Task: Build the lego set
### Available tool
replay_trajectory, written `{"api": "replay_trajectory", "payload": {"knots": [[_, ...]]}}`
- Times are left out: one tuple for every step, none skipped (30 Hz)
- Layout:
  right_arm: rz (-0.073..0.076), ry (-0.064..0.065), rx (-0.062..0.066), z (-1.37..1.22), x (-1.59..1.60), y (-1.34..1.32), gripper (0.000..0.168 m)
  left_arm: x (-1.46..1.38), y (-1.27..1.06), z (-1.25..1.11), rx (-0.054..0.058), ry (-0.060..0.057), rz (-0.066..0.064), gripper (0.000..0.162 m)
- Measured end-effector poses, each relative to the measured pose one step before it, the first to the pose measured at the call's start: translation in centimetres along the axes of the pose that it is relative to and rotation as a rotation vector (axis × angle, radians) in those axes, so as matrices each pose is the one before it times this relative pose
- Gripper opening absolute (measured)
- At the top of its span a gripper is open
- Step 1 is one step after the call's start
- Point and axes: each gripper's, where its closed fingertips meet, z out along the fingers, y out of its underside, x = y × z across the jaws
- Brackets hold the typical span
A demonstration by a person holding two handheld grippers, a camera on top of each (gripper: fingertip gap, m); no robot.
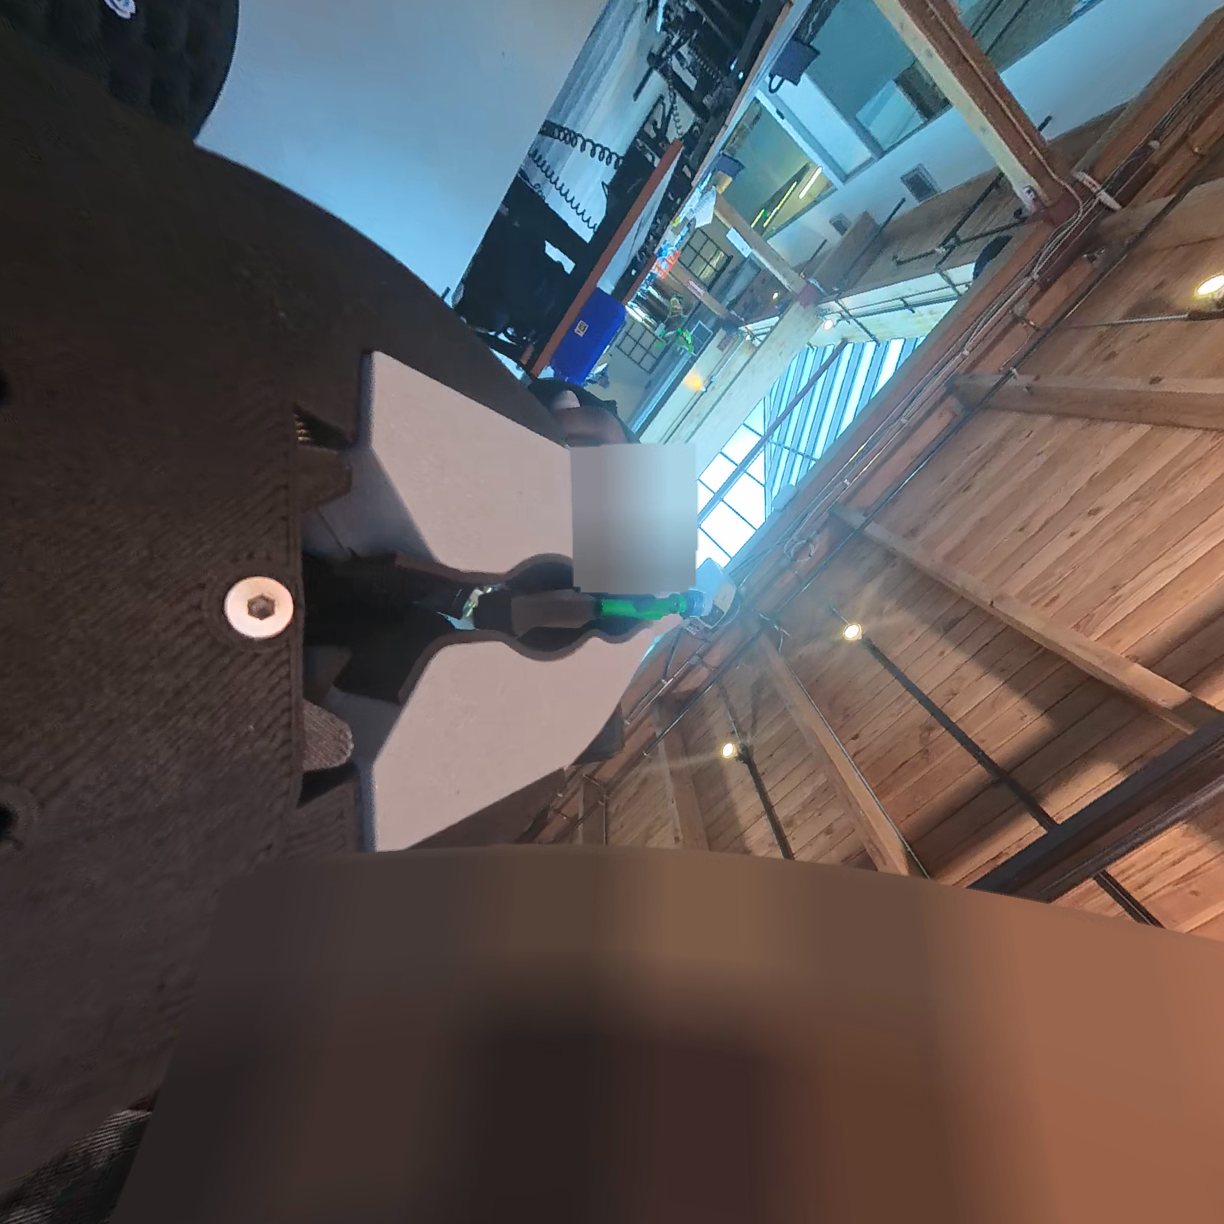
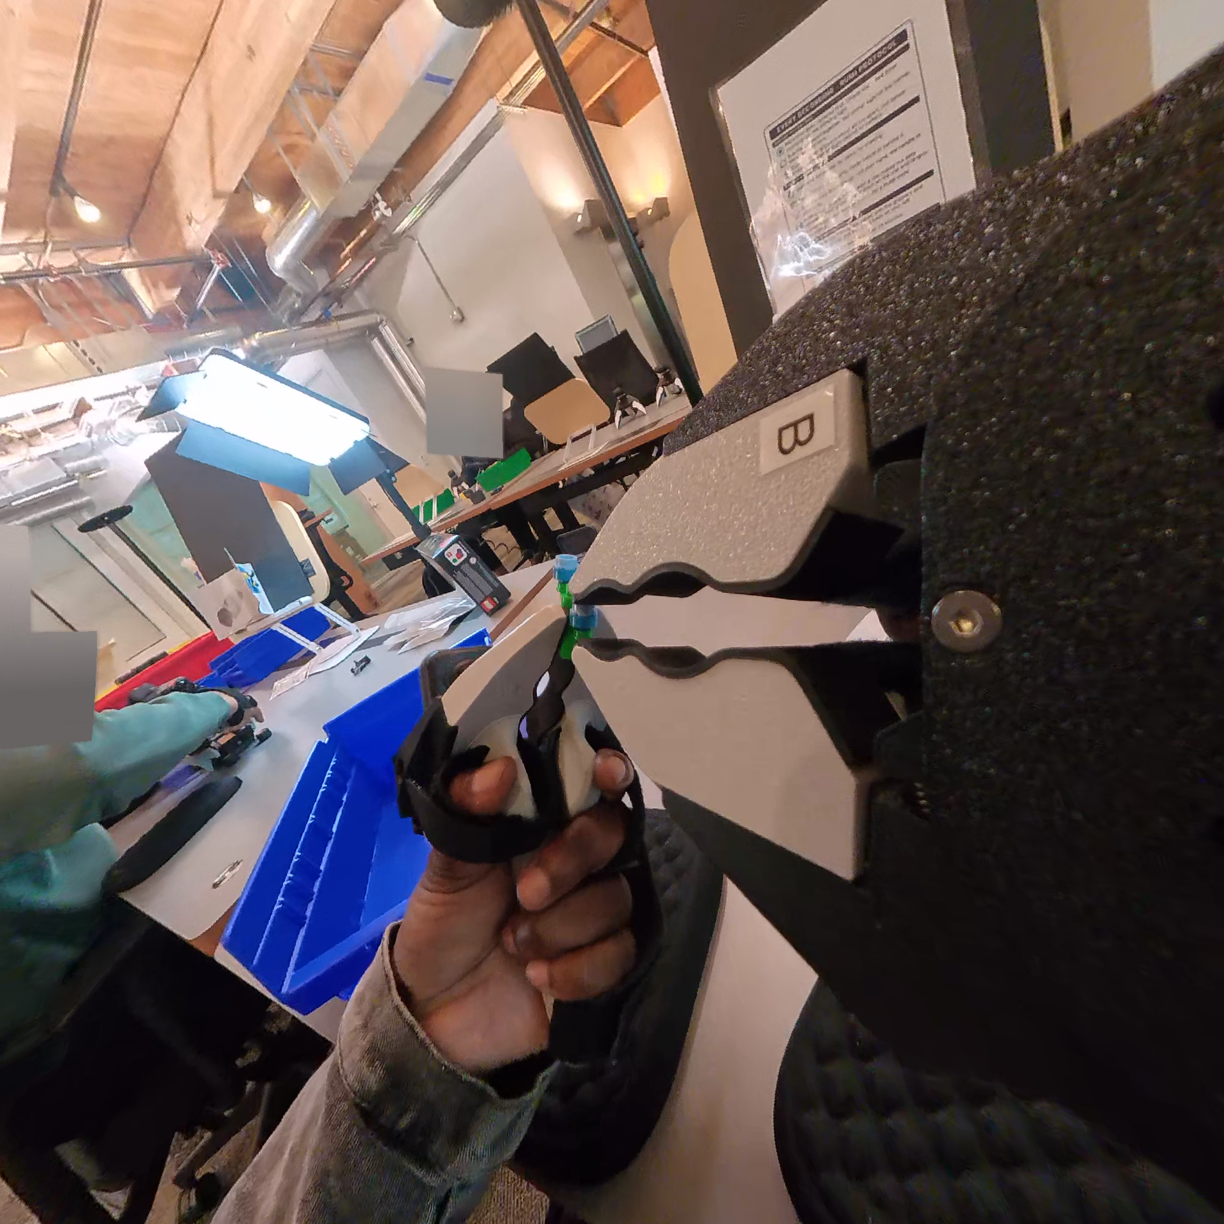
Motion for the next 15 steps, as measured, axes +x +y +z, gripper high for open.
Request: {"api": "replay_trajectory", "payload": {"knots": [[0.0005, 0.003, -0.001, 0.016, 0.022, 0.026, 0.009, -0.016, -0.045, 0.005, 0.0083, -0.0004, -0.0043, 0.005], [-0.0042, 0.0021, -0.0041, 0.02, 0.0, 0.073, 0.009, -0.075, -0.016, -0.024, 0.0051, -0.0057, 0.0044, 0.005], [-0.0065, -0.0002, -0.0038, 0.007, -0.039, 0.102, 0.009, -0.112, 0.008, -0.047, 0.0011, -0.0078, 0.0063, 0.005], [-0.0013, -0.0025, -0.0005, 0.012, -0.055, 0.081, 0.009, -0.071, 0.037, -0.06, -0.0027, -0.0031, 0.0014, 0.005], [0.0064, -0.0034, -0.0001, 0.034, -0.053, 0.099, 0.009, -0.09, 0.022, -0.066, -0.0029, -0.0015, -0.0024, 0.005], [0.0118, -0.003, 0.0009, 0.058, -0.024, 0.098, 0.009, -0.117, -0.028, -0.077, -0.0009, -0.0032, 0.0024, 0.005], [0.0176, -0.0016, 0.0071, 0.036, 0.015, 0.053, 0.009, -0.084, -0.037, -0.048, -0.0027, 0.0009, 0.0062, 0.005], [0.0292, 0.0012, 0.0108, 0.026, 0.088, 0.02, 0.009, -0.087, -0.064, -0.009, -0.0018, 0.001, 0.0068, 0.006], [0.0456, 0.0097, 0.0162, 0.022, 0.219, -0.044, 0.011, -0.162, -0.221, -0.046, 0.0119, -0.0072, -0.0002, 0.005], [0.0576, 0.0144, 0.0273, -0.071, 0.303, -0.188, 0.023, -0.243, -0.344, -0.165, 0.0236, -0.0114, -0.0016, 0.005], [0.0629, 0.0079, 0.0318, -0.111, 0.219, -0.224, 0.028, -0.332, -0.314, -0.248, 0.0223, -0.0138, -0.0066, 0.006], [0.0597, -0.0014, 0.027, -0.043, 0.009, -0.088, 0.027, -0.294, -0.222, -0.26, 0.0177, -0.0089, -0.0089, 0.005], [0.0455, -0.0026, 0.0098, 0.071, -0.141, 0.212, 0.027, -0.235, -0.068, -0.208, 0.0083, -0.0052, -0.011, 0.006], [0.0221, 0.0116, -0.0143, 0.175, -0.06, 0.6, 0.027, -0.211, 0.0, -0.151, 0.006, -0.0042, -0.0126, 0.005], [-0.0064, 0.0218, -0.0249, 0.195, -0.032, 0.77, 0.028, -0.259, 0.007, -0.121, 0.0056, -0.0094, -0.0134, 0.006]]}}
